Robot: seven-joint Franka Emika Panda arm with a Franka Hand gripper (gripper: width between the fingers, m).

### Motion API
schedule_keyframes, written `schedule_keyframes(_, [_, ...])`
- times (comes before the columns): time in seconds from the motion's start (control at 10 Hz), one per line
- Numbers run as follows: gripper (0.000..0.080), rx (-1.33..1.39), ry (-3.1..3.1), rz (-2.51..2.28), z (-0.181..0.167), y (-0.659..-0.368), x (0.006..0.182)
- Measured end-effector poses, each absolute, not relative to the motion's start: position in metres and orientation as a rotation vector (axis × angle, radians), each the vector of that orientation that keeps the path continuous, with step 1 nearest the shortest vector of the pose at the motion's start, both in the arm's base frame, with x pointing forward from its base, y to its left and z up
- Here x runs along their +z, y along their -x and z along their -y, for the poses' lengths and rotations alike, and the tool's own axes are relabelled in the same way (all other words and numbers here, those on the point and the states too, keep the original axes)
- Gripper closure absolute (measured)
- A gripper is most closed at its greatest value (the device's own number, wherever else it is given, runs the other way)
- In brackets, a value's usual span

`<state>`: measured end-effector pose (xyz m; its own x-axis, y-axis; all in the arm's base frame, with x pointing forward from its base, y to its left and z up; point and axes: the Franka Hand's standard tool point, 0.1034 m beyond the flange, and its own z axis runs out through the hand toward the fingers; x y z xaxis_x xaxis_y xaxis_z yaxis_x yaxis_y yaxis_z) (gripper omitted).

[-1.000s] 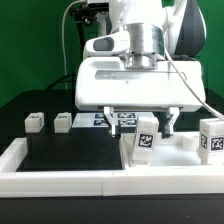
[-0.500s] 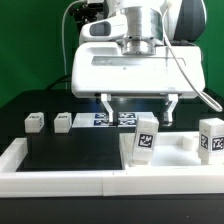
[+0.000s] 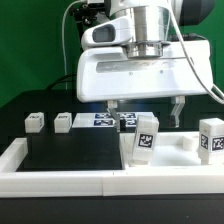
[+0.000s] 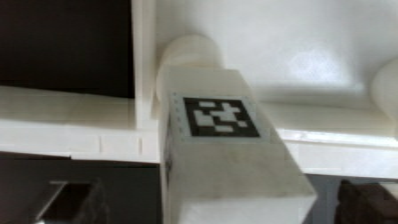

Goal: Assemble square table

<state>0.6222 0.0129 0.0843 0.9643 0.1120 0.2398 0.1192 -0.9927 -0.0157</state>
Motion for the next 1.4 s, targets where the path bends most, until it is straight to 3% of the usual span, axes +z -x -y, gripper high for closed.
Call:
schedule_keyframes(0.1, [0.0151, -0.229, 3.078, 0.187, -0.015, -0.62, 0.085])
schedule_keyframes(0.6, [0.0151, -0.247, 3.087, 0.185, -0.004, -0.627, 0.084])
schedule_keyframes(0.8, [0.0404, -0.246, 3.089, 0.181, -0.002, -0.627, 0.084])
schedule_keyframes(0.9, [0.0404, -0.247, 3.089, 0.18, -0.002, -0.627, 0.084])
schedule_keyframes(1.0, [0.0509, -0.247, 3.089, 0.182, -0.002, -0.627, 0.084])
schedule_keyframes(1.4, [0.0509, -0.246, 3.086, 0.132, -0.003, -0.627, 0.084])
